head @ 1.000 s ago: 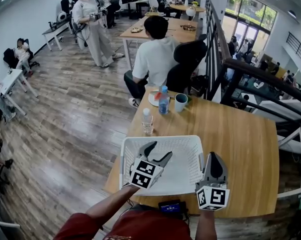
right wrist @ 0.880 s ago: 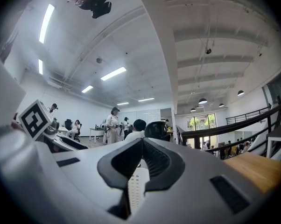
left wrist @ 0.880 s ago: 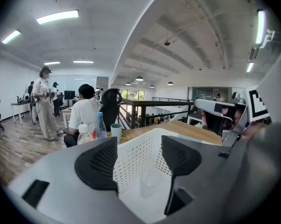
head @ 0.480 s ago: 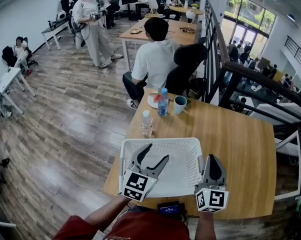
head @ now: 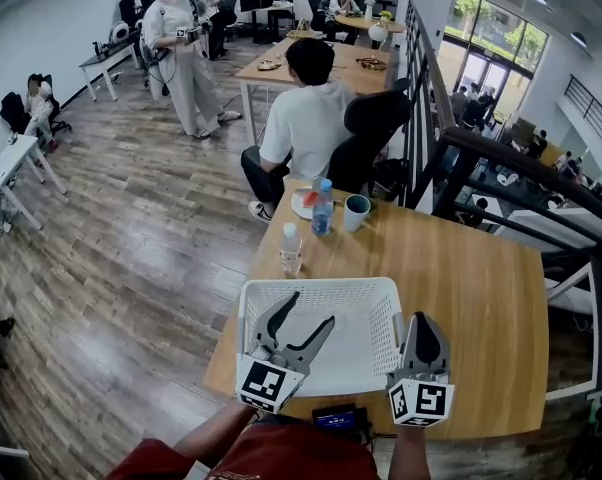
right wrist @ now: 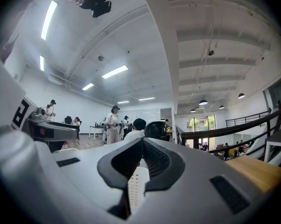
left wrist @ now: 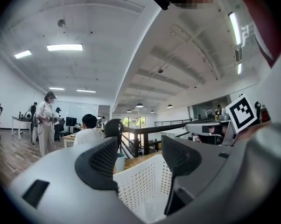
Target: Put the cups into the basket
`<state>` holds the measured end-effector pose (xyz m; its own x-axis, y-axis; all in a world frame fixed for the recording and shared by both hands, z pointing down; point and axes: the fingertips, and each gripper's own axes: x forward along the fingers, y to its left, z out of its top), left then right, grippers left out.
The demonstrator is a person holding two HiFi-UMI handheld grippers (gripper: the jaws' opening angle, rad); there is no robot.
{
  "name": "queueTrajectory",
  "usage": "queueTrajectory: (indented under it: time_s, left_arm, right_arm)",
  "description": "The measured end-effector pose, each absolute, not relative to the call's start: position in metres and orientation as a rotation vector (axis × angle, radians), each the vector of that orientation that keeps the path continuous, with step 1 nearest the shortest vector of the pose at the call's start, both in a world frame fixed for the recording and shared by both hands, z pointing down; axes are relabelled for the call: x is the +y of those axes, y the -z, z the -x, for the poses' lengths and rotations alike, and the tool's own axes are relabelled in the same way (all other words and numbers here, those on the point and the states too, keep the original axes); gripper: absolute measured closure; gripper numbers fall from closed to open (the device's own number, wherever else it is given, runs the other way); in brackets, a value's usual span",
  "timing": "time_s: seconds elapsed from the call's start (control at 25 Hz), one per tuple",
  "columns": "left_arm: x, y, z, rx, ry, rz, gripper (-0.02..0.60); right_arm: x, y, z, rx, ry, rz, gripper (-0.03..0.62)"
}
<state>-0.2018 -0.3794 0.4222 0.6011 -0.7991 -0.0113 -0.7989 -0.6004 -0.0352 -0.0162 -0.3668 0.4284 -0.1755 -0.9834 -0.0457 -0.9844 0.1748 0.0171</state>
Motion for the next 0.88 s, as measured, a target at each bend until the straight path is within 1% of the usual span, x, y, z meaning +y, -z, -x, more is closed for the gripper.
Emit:
queueTrajectory:
  time_s: [0.64, 0.8, 0.88]
  left_arm:
    - [-0.372, -0.411, 0.212, 1.377, -0.017, 2.796, 0.29]
    - [-0.368, -0.401, 0.214, 1.386, -0.068, 2.816, 0.29]
    - [-0.367, -0.395, 0.216, 1.397, -0.086, 2.814, 0.302]
  right_arm:
    - [-0.369, -0.422, 0.02, 2.394, -0.089, 1.996, 0.582]
    - [-0.367, -0.422, 0.02, 2.396, -0.094, 1.995, 0.582]
    - [-0.367, -0.422, 0.02, 2.393, -0.088, 1.996, 0.582]
